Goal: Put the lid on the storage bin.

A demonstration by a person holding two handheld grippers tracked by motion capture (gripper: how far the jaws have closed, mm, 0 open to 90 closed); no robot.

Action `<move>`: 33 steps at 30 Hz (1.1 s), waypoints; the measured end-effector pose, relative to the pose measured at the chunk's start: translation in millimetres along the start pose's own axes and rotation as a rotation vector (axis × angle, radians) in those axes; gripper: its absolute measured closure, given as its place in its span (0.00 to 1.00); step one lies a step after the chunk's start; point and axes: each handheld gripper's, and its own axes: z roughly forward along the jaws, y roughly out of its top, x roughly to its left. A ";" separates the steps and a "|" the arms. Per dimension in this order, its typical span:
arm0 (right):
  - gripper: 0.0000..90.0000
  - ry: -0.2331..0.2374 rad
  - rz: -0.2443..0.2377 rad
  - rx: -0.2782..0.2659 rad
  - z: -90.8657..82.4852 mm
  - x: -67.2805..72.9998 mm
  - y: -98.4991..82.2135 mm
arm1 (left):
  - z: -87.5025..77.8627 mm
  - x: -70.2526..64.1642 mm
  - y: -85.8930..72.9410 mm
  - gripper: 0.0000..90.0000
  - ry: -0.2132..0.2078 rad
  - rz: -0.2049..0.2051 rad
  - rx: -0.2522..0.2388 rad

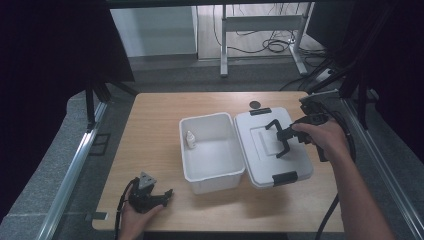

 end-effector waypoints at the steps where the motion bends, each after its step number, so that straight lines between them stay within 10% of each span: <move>1: 0.93 0.001 -0.004 0.000 -0.1 0.3 -0.4 | 0.0 0.0 0.0 0.17 0.000 0.000 0.000; 33: 0.92 0.036 -0.082 -0.001 -8.9 24.6 -16.5 | -0.2 -0.2 -0.3 0.18 -0.001 0.000 -0.001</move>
